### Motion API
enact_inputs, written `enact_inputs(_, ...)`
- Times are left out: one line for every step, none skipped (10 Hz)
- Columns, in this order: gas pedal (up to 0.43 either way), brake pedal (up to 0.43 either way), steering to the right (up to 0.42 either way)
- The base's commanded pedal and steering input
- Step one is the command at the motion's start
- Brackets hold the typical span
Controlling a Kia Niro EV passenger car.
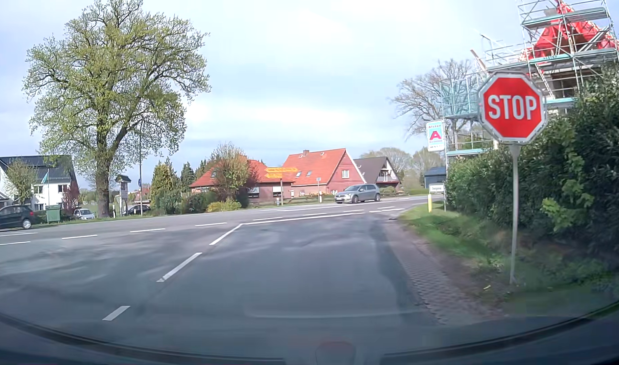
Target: Follow the waypoints while adhering to traffic rules and regulations
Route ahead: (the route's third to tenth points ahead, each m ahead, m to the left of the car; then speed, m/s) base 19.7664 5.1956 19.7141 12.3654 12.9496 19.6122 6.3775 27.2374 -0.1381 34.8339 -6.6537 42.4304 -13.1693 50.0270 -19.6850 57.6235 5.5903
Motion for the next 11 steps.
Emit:
enact_inputs(0.0,0.134,0.033)
enact_inputs(0.0,0.134,0.029)
enact_inputs(0.0,0.134,0.023)
enact_inputs(0.0,0.134,0.019)
enact_inputs(0.0,0.134,0.019)
enact_inputs(0.0,0.134,0.02)
enact_inputs(0.0,0.134,0.02)
enact_inputs(0.0,0.134,0.021)
enact_inputs(0.0,0.146,0.021)
enact_inputs(0.0,0.146,0.02)
enact_inputs(0.0,0.146,0.018)
